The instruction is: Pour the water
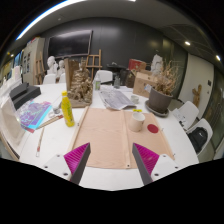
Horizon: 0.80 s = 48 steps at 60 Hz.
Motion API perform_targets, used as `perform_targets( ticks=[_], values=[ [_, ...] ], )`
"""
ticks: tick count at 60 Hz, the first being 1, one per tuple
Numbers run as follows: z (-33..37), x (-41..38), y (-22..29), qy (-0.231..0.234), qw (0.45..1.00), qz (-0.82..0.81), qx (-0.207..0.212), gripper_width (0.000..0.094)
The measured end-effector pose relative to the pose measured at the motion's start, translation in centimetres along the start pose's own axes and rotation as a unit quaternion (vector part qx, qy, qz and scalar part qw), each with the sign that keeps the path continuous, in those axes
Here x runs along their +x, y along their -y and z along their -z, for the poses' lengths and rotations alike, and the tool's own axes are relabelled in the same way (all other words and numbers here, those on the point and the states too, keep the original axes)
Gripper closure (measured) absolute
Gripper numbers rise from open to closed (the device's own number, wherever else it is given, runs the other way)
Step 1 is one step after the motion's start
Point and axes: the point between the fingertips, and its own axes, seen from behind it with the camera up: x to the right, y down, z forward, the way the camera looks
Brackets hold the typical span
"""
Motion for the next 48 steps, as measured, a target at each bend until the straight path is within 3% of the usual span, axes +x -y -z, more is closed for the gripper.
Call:
perform_targets(
  ticks=[21, 32, 48],
  values=[
    [-10.1, -19.1, 3.9, 0.050, 0.998, -0.012, 0.038, 0.0075],
    [-19.0, -23.6, 6.3, 0.042, 0.996, -0.036, 0.070, 0.0086],
    [-29.1, -26.7, 7.3, 0.029, 0.995, -0.044, 0.088, 0.0202]
  ],
)
